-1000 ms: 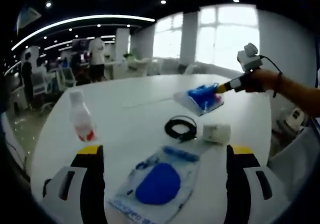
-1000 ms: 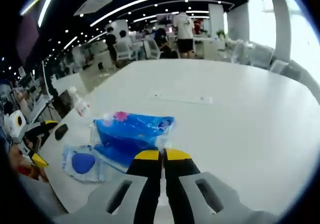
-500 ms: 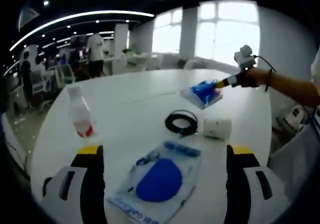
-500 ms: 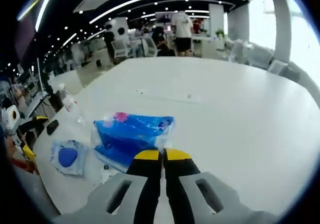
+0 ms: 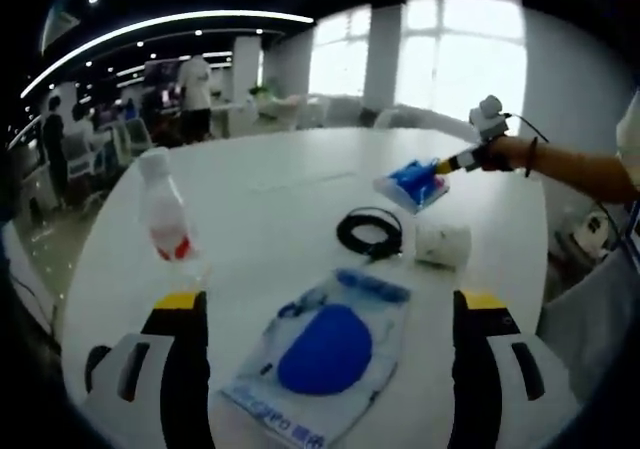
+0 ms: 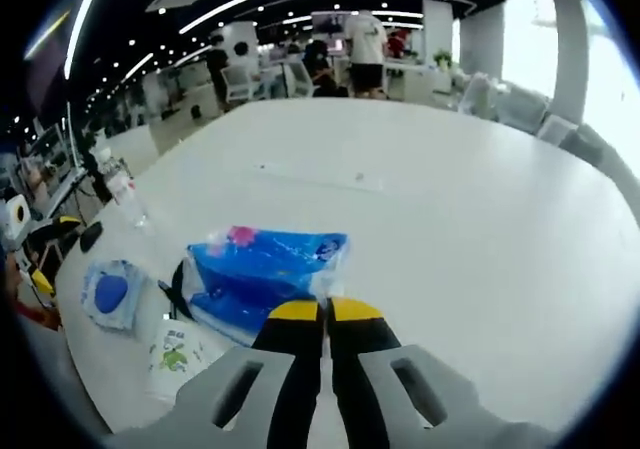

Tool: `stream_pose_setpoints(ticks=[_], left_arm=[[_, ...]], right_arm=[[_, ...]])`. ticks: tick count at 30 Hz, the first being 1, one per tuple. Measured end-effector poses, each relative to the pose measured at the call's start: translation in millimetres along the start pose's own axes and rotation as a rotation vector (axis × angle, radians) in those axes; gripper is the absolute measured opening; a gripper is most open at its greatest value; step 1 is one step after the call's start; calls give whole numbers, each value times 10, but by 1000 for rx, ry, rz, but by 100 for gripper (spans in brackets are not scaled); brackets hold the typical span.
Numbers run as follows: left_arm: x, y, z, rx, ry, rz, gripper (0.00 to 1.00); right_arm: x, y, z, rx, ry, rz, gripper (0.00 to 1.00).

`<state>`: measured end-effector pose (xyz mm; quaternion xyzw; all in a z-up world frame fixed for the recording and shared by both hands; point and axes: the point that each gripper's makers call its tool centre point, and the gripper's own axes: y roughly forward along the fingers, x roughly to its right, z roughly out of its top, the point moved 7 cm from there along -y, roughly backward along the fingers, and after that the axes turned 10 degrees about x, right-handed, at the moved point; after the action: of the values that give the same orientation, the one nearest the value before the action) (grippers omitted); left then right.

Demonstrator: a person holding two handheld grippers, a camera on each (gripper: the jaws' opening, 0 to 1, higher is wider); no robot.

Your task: Arrange the tabletop items into an orderly group along one side of the table until the central work area is clear of visible clutter.

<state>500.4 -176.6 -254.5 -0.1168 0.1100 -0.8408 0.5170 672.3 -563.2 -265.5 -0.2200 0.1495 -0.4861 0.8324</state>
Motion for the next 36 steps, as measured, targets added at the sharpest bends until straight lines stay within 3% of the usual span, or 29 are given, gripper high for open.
stream_pose_setpoints(ticks=[12,18,25,31,36], left_arm=[[-42,-2,-33,-14,2,15,99],[-54,-5,-50,-23,5,20,99],[-45,-2,-71,-34,11,15,98],[-27,11,-90,-46,15,10,98],[-57,-2,-91,-44,9,22,98]], right_arm=[[147,189,-113,3,1,-14,2],[284,247,-161,-4,-77,-26,2],[342,273,-242,-38,-109,-42,2],[373,333,-317,-56,-106,-56,3],[389,356,-443,-65,-1,-93,3]])
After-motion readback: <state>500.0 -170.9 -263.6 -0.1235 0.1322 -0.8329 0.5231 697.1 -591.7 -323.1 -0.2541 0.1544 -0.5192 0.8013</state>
